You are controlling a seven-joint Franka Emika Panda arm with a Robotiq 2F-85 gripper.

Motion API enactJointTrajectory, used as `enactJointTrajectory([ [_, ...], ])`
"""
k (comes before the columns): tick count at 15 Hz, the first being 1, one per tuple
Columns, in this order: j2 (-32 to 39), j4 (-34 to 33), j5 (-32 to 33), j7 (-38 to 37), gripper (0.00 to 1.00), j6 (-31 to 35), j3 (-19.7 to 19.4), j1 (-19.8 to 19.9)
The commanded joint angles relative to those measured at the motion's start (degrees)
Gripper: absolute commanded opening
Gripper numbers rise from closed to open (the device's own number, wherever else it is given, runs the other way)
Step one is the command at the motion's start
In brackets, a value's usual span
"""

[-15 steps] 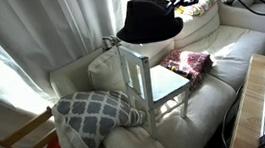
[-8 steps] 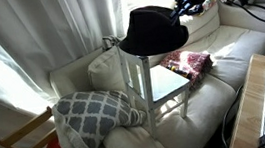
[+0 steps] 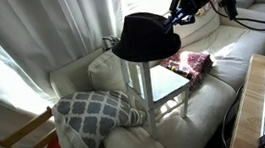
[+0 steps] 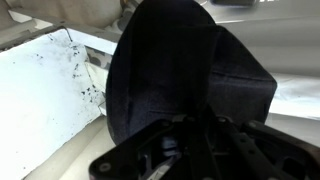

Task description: Turn the wooden chair to face the right then hang the hat on its backrest

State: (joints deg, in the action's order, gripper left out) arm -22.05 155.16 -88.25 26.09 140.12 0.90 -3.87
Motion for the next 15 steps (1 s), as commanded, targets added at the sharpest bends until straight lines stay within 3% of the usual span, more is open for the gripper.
enactJointTrajectory([
  [1,6.92,-2.15,-6.16,7.56,0.02,-2.01,1.45,0.64],
  [8,14.68,-4.88,-19.42,23.22,0.02,4.14,4.43,1.07],
  [14,20.28,-7.47,-19.65,25.2,0.02,12.25,6.11,-0.33],
  [15,20.85,-7.78,-19.44,24.94,0.09,12.94,6.28,-0.46],
])
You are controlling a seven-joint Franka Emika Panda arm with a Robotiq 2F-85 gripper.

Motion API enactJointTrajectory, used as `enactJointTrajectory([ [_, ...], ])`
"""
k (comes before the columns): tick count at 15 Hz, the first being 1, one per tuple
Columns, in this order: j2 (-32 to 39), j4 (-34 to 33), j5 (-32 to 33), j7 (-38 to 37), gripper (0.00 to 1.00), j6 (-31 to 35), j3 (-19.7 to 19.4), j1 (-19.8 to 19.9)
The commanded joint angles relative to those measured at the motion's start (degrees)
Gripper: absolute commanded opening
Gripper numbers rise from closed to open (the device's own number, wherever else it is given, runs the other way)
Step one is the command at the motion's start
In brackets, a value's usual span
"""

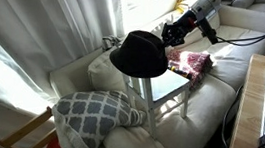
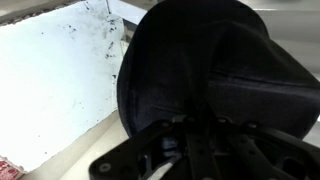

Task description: Turn the wooden chair to face the right then hang the hat on its backrest

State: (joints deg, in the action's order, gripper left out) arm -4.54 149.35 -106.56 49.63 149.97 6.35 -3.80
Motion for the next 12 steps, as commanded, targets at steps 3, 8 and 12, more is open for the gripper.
enactJointTrajectory([
  [3,4.66,-2.96,-1.32,1.0,0.39,4.03,1.34,-0.51],
  [8,6.46,-4.29,-0.56,-0.26,0.76,3.06,1.79,-0.48],
  [12,7.73,-4.32,3.24,-4.18,1.0,2.87,1.99,-0.36],
])
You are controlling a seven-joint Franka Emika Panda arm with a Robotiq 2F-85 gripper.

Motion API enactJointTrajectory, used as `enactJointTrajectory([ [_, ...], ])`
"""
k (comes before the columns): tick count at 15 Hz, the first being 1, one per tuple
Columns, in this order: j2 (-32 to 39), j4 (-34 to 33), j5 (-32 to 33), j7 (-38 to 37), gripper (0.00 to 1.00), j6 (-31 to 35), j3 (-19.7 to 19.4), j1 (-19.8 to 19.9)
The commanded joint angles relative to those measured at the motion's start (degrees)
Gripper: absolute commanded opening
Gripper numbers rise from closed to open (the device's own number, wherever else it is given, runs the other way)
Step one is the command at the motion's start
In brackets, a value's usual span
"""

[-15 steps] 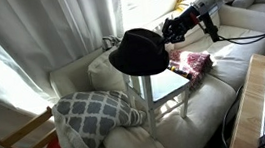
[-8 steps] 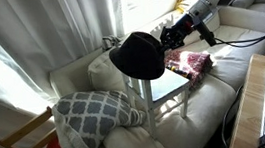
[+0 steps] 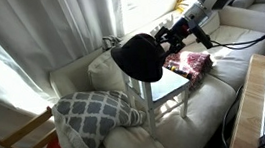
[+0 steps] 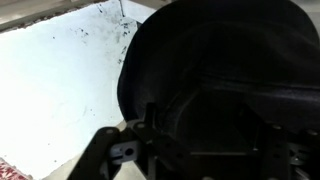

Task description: Turn the wooden chair to face the right then hang the hat on its backrest

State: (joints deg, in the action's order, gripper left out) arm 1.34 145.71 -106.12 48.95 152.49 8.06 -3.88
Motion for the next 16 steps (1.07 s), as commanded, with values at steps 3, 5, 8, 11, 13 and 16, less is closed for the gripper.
enactJointTrajectory([
  [3,2.99,-0.74,6.05,-6.91,1.0,0.18,0.58,-0.36],
  [5,3.75,-0.86,8.21,-9.21,1.0,-0.23,0.77,-0.34],
  [8,4.57,-0.76,12.36,-13.64,1.0,-0.56,0.93,-0.21],
  [11,5.43,-0.4,18.25,-20.52,1.0,-0.37,0.91,-0.2],
  [13,5.69,0.0,23.25,-25.67,1.0,-1.02,-0.55,-1.37],
  [16,5.71,0.49,30.41,-32.68,1.0,-0.85,-1.04,-1.42],
])
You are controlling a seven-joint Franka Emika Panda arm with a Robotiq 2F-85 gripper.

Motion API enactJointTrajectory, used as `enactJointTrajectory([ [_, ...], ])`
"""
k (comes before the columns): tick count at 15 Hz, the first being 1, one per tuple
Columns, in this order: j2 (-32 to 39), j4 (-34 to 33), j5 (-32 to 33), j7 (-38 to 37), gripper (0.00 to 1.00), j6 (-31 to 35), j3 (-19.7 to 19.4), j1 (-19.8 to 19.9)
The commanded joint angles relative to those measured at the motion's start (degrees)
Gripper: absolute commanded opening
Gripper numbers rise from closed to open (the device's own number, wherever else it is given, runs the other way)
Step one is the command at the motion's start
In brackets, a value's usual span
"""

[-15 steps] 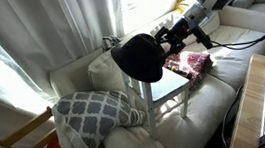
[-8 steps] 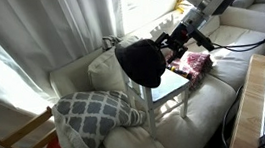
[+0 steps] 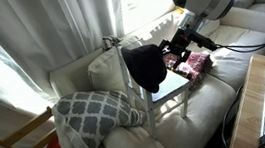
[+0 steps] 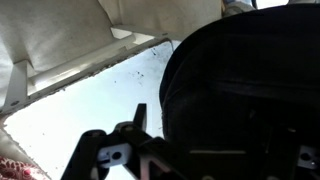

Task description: Turn the wooden chair to face the right then hang the hat on its backrest

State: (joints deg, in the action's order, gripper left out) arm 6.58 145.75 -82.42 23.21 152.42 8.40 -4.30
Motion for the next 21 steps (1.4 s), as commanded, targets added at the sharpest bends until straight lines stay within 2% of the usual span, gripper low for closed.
enactJointTrajectory([
  [1,0.54,0.62,9.19,-9.34,1.0,-0.69,-1.51,-1.03],
  [5,0.57,1.22,18.34,-18.26,1.0,-1.14,-2.28,-0.79],
  [9,-1.47,1.75,25.0,-23.82,1.0,-1.01,-3.67,-0.05],
  [14,-4.67,2.58,36.85,-30.94,1.0,-3.53,-6.01,0.94],
  [17,-8.4,2.31,43.22,-33.24,1.0,-6.54,-7.23,2.17],
  [21,-15.29,1.16,45.9,-31.87,1.0,-12.34,-8.29,3.55],
])
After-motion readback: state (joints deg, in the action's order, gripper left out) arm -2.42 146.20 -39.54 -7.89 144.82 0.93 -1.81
